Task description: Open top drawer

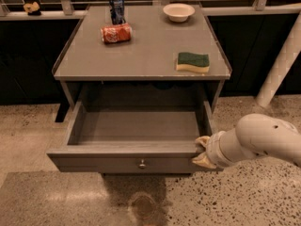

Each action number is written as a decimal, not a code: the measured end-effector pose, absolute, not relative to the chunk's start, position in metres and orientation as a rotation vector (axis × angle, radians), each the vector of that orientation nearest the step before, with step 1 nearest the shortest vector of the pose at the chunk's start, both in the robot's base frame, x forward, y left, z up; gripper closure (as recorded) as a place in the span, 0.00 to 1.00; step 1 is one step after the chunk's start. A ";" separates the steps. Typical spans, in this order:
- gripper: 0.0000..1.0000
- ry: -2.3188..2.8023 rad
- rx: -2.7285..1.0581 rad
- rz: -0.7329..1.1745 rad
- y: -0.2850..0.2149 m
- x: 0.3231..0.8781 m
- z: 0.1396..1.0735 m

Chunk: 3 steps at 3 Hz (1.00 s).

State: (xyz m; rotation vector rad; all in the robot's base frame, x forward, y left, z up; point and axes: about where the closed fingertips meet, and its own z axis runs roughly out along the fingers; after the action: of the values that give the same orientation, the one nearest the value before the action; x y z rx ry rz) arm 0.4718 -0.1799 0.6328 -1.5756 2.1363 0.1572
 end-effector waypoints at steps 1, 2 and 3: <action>0.82 2.136 -1.576 0.157 -0.180 0.472 0.633; 0.58 2.136 -1.576 0.157 -0.180 0.472 0.633; 0.35 2.136 -1.576 0.157 -0.180 0.472 0.633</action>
Offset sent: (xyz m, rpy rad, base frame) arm 0.0000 0.0000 0.0002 0.0000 0.0000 0.0001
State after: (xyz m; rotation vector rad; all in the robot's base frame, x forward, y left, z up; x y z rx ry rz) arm 0.4718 -0.1799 0.6330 -1.5759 2.1361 0.1573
